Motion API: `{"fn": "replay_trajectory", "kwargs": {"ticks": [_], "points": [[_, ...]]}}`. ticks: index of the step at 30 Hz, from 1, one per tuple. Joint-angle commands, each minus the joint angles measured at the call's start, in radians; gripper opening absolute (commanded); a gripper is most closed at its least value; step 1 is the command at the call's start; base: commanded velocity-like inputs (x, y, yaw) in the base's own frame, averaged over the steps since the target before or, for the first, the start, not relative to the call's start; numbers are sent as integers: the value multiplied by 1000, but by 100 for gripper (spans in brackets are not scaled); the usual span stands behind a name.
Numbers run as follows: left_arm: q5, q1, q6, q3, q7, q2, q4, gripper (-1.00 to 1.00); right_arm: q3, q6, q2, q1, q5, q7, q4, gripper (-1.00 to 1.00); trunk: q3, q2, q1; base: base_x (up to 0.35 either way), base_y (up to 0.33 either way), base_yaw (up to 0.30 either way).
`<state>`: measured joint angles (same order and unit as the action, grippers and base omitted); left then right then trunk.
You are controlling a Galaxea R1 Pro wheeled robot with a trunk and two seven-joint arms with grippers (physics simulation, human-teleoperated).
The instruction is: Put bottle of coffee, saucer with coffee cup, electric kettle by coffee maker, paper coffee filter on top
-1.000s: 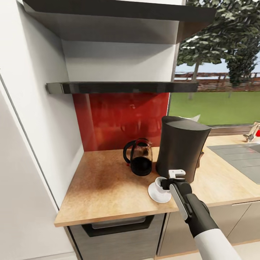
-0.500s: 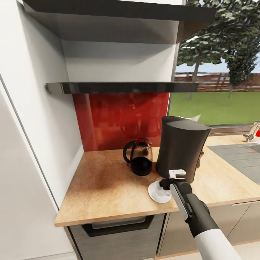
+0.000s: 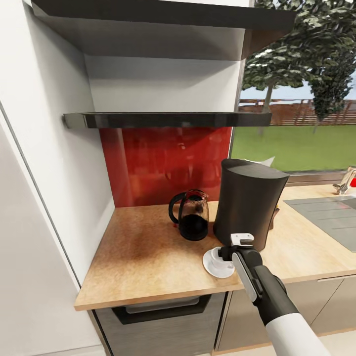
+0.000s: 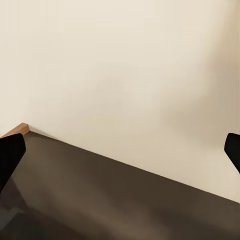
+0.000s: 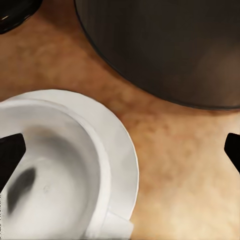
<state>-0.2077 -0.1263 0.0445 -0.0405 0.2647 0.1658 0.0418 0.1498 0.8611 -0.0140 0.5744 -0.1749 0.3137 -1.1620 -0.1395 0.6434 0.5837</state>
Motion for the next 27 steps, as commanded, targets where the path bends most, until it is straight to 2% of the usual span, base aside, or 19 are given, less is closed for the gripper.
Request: {"fn": "replay_trajectory", "kwargs": {"ticks": [1, 10, 19, 24, 27], "points": [[-8, 1, 5, -5, 1, 0, 1, 100, 2, 3, 0, 1, -11, 10, -1, 100, -1, 1, 0, 0, 0, 0], [-7, 1, 5, -6, 1, -2, 0, 100, -1, 3, 0, 1, -14, 10, -11, 100, -1, 1, 0, 0, 0, 0], [-4, 1, 5, -7, 1, -2, -2, 100, -7, -6, 2, 1, -13, 11, -13, 100, 12, 1, 0, 0, 0, 0], [-3, 1, 6, -7, 1, -2, -3, 100, -6, -109, 6, 1, -13, 10, -9, 100, 14, 1, 0, 0, 0, 0], [-3, 1, 6, -7, 1, -2, -3, 100, -6, -144, 6, 1, -12, 10, -7, 100, 14, 1, 0, 0, 0, 0]]}}
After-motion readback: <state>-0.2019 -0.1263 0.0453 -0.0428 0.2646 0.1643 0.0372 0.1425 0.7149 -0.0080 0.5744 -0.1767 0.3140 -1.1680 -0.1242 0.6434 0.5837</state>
